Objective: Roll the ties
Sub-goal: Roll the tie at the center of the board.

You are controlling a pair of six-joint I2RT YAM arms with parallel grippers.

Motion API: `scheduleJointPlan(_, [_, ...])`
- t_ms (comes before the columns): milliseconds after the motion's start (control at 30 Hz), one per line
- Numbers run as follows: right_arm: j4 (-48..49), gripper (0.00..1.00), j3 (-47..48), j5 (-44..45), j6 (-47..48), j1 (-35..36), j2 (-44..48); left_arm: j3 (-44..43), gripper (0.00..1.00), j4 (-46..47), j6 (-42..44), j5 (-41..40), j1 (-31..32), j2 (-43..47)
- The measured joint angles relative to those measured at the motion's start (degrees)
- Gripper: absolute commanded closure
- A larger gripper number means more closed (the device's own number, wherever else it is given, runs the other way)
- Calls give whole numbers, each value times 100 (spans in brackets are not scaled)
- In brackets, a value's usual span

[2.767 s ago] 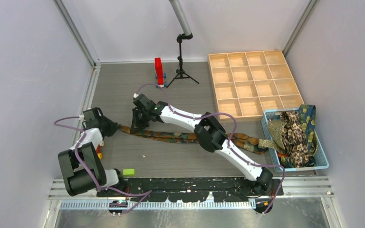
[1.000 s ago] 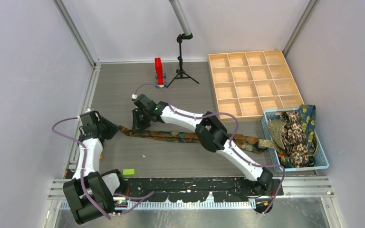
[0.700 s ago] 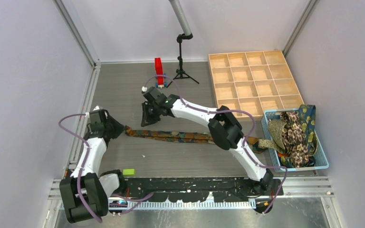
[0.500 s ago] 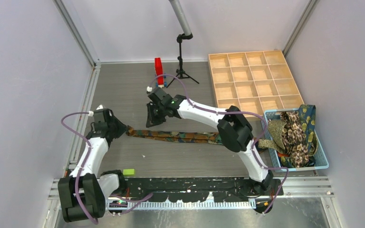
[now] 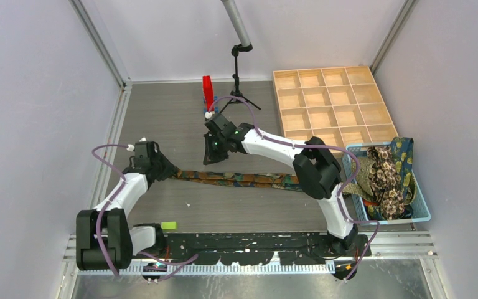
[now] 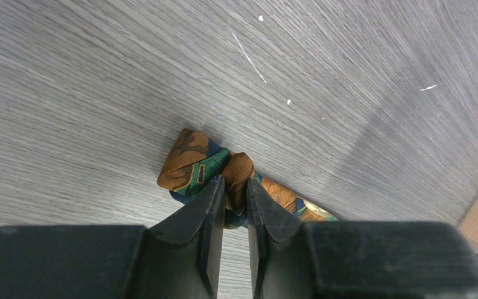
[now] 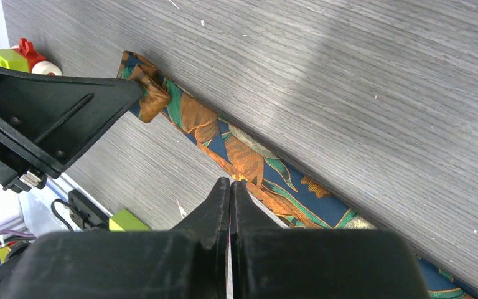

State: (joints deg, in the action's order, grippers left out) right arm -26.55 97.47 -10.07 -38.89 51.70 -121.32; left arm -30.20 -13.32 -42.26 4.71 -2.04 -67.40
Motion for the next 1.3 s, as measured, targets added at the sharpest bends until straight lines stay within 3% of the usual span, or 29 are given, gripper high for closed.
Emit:
scheduleJointPlan(133, [2, 100, -2, 7, 0, 0, 0, 0, 70, 44, -92, 2, 103, -9])
scheduleJointPlan(300, [2, 100, 0, 9, 0, 0, 0, 0, 69, 63, -127, 4, 256, -9])
scheduleJointPlan(867, [4, 100, 916, -398, -162, 4, -214, 122, 93, 160, -103, 155, 343, -9])
scheduleJointPlan(1133, [15, 100, 1403, -734, -363, 9, -787, 157, 84, 240, -103, 437, 343, -9])
scheduleJointPlan(1300, [13, 100, 1556, -905, -503, 17, -1032, 157, 84, 330, -98, 710, 343, -109])
